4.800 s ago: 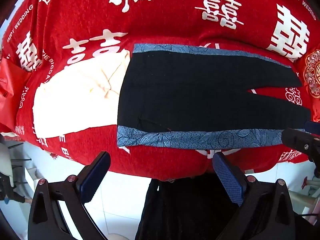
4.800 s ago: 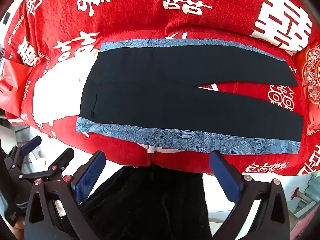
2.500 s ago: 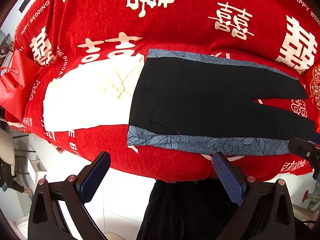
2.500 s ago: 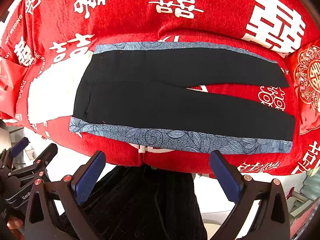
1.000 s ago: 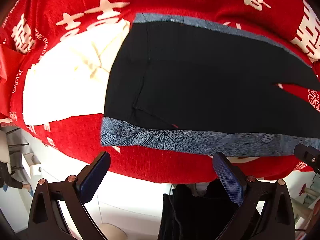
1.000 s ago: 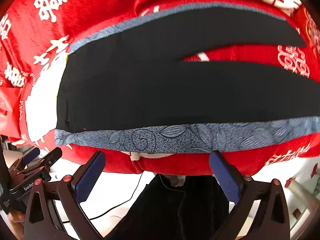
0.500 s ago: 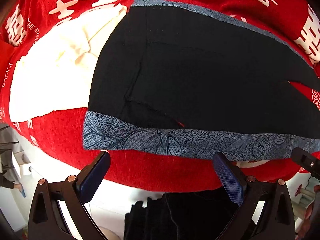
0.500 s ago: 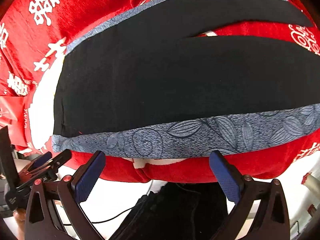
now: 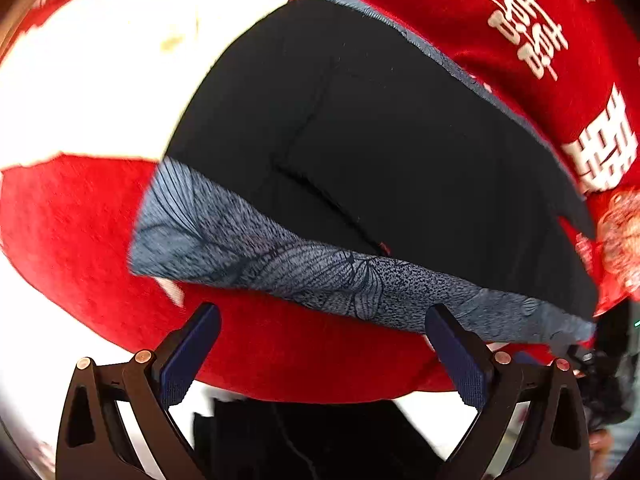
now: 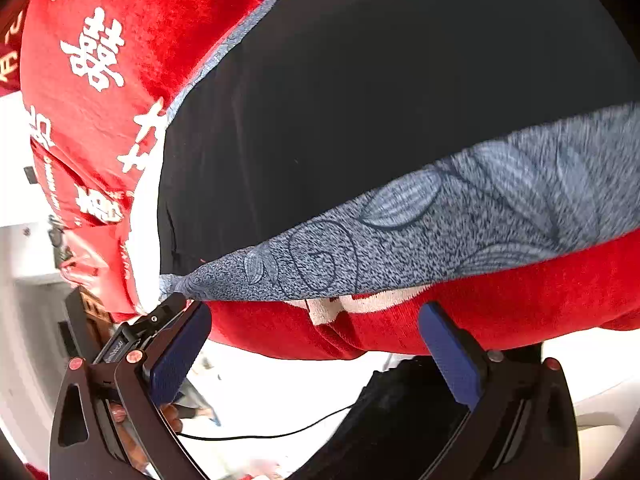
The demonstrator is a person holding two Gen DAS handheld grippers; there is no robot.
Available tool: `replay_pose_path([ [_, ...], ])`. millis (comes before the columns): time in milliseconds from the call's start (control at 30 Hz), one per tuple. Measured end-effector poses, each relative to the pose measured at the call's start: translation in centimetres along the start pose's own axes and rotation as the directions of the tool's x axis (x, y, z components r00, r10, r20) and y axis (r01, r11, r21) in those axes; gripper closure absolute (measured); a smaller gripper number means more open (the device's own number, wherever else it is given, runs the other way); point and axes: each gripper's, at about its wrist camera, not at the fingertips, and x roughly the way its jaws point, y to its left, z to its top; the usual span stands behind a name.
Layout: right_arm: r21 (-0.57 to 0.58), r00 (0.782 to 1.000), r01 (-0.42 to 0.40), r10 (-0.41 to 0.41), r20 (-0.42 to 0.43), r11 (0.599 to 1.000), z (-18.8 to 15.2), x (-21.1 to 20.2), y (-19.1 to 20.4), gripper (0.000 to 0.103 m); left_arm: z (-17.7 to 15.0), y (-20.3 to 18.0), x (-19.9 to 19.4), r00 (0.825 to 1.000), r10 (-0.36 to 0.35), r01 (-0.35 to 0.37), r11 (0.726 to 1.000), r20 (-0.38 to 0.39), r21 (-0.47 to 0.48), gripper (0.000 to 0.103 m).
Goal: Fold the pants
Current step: 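Lower both grippers to the blue-trimmed trouser edge and grasp it, then lift the trouser edge with both grippers and fold it over the legs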
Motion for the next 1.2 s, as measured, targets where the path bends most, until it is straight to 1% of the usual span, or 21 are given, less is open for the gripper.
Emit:
replay_pose_path([
  [133, 0.065, 0.996, -0.075, 0.072, 0.043, 0.995, 0.5, 0.3, -1.8, 0.000, 0.3, 0.8, 1.1, 0.998, -0.069, 0.069, 0.996, 0.001, -0.054, 0.000],
  [200, 0.109, 0.989, -0.136, 0.130, 0.066, 0.985, 1.0, 0.2, -2.4, 0.000, 0.6, 0.9, 1.5, 0.995, -0.097, 0.097, 0.992, 0.000, -0.080, 0.001],
  [267, 0.120, 0.981, -0.183, 0.174, 0.084, 0.976, 1.3, -0.1, -2.7, 0.001, 0.8, 1.2, 1.6, 0.993, -0.119, 0.118, 0.987, 0.002, -0.106, 0.000],
  [300, 0.118, 0.977, -0.200, 0.189, 0.094, 0.973, 1.3, -0.3, -2.6, 0.002, 0.9, 1.3, 1.6, 0.992, -0.128, 0.128, 0.984, 0.006, -0.124, 0.000],
  [367, 0.135, 0.971, -0.229, 0.216, 0.107, 0.964, 1.5, -0.4, -2.8, 0.008, 1.1, 1.6, 1.5, 0.990, -0.142, 0.143, 0.978, 0.015, -0.153, 0.001],
  [400, 0.154, 0.969, -0.237, 0.223, 0.104, 0.959, 1.6, -0.3, -3.1, 0.018, 1.3, 1.6, 1.6, 0.989, -0.144, 0.144, 0.977, 0.017, -0.158, 0.001],
  [433, 0.184, 0.968, -0.247, 0.233, 0.099, 0.951, 1.7, -0.1, -3.7, 0.030, 1.4, 1.6, 1.7, 0.990, -0.140, 0.141, 0.977, 0.023, -0.161, 0.001],
  [467, 0.222, 0.966, -0.256, 0.242, 0.091, 0.941, 1.9, 0.3, -4.3, 0.039, 1.5, 1.5, 1.7, 0.991, -0.130, 0.133, 0.978, 0.027, -0.160, 0.006],
  [500, 0.264, 0.964, -0.265, 0.251, 0.084, 0.927, 1.9, 0.6, -4.9, 0.061, 1.4, 1.3, 1.6, 0.993, -0.110, 0.113, 0.982, 0.032, -0.154, 0.011],
  [533, 0.292, 0.964, -0.265, 0.252, 0.081, 0.919, 1.9, 0.8, -5.4, 0.085, 1.5, 1.0, 1.6, 0.996, -0.077, 0.081, 0.987, 0.034, -0.137, 0.022],
  [567, 0.308, 0.965, -0.261, 0.248, 0.082, 0.915, 2.0, 0.8, -5.7, 0.094, 1.5, 0.7, 1.4, 0.997, -0.060, 0.064, 0.990, 0.038, -0.122, 0.029],
  [633, 0.294, 0.969, -0.246, 0.233, 0.080, 0.923, 2.0, 0.2, -5.1, 0.096, 1.9, 0.6, 1.1, 0.998, -0.050, 0.053, 0.994, 0.032, -0.094, 0.072],
  [667, 0.270, 0.972, -0.234, 0.222, 0.076, 0.934, 2.2, -0.2, -4.5, 0.096, 2.1, 0.7, 1.0, 0.997, -0.074, 0.075, 0.993, 0.018, -0.096, 0.077],
  [700, 0.242, 0.975, -0.220, 0.209, 0.071, 0.945, 2.6, -0.7, -3.7, 0.096, 2.4, 0.9, 0.7, 0.996, -0.086, 0.087, 0.990, 0.013, -0.108, 0.077],
  [733, 0.205, 0.979, -0.205, 0.195, 0.066, 0.957, 3.1, -1.4, -2.6, 0.096, 2.9, 0.6, 0.0, 0.997, -0.079, 0.080, 0.991, 0.020, -0.106, 0.077],
  [800, 0.112, 0.986, -0.163, 0.158, 0.053, 0.980, 4.7, -3.1, -0.1, 0.096, 3.7, -0.6, -1.7, 0.997, -0.065, 0.068, 0.995, 0.036, -0.078, 0.077],
  [900, -0.019, 0.993, -0.109, 0.110, 0.046, 0.994, 7.8, -5.4, 3.1, 0.096, 5.3, -2.8, -4.5, 0.994, -0.069, 0.073, 0.996, 0.083, -0.042, 0.077],
  [967, -0.102, 0.995, -0.085, 0.090, 0.042, 0.991, 10.8, -6.7, 5.3, 0.096, 7.6, -4.7, -5.9, 0.990, -0.072, 0.075, 0.997, 0.123, -0.019, 0.077],
  [1033, -0.171, 0.997, -0.061, 0.068, 0.036, 0.983, 14.4, -7.4, 6.9, 0.096, 10.7, -6.5, -6.3, 0.985, -0.078, 0.080, 0.997, 0.156, -0.006, 0.077],
  [1100, -0.217, 0.999, -0.031, 0.037, 0.026, 0.976, 18.6, -6.9, 8.3, 0.096, 13.6, -7.9, -6.1, 0.980, -0.072, 0.071, 0.997, 0.187, 0.012, 0.077],
  [1200, -0.265, 1.000, 0.016, -0.014, 0.010, 0.964, 24.2, -5.1, 9.4, 0.096, 18.8, -9.8, -4.2, 0.972, -0.037, 0.028, 0.999, 0.233, 0.039, 0.077],
])
